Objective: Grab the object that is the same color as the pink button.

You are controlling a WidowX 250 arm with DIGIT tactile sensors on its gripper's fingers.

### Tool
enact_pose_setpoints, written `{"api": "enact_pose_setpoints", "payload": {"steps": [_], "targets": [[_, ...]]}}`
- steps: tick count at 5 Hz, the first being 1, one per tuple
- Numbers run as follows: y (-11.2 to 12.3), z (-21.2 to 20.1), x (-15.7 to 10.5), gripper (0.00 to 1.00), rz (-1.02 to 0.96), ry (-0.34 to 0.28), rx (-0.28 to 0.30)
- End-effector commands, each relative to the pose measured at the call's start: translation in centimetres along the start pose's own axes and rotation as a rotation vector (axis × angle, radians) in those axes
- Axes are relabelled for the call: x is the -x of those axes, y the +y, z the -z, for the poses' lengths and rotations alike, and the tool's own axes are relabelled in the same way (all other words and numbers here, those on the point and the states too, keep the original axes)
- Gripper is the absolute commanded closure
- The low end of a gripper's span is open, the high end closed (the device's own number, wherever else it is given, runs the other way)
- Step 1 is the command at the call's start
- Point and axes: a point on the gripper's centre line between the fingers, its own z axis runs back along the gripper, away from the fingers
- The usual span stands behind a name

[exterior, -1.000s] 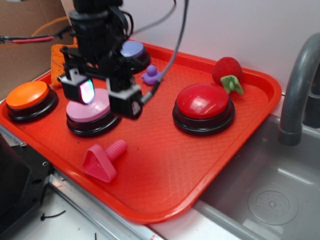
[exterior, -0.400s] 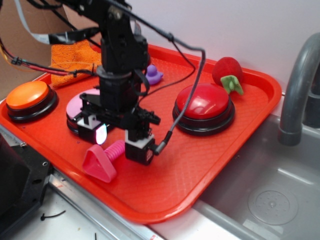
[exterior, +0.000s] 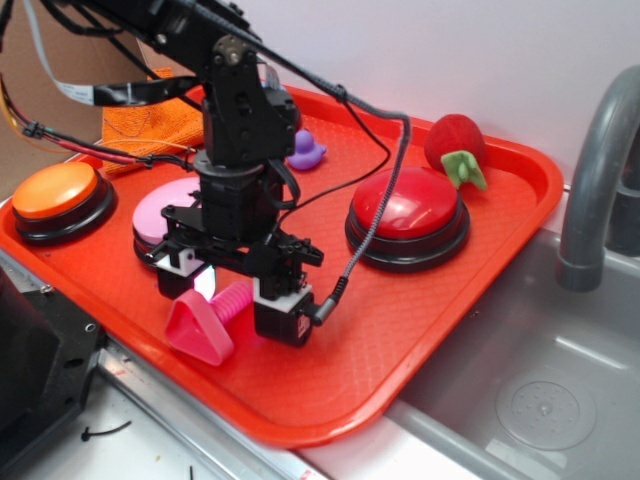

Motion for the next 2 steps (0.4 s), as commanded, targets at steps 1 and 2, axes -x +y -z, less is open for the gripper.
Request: {"api": "enact_pose_setpoints", "payload": {"steps": [1,2], "targets": [[0.53,1.41,0.09,1.0,-0.035,-0.004,-0.031],[0.69,1.83,-0.08,1.0,-0.053,0.009,-0.034]]}}
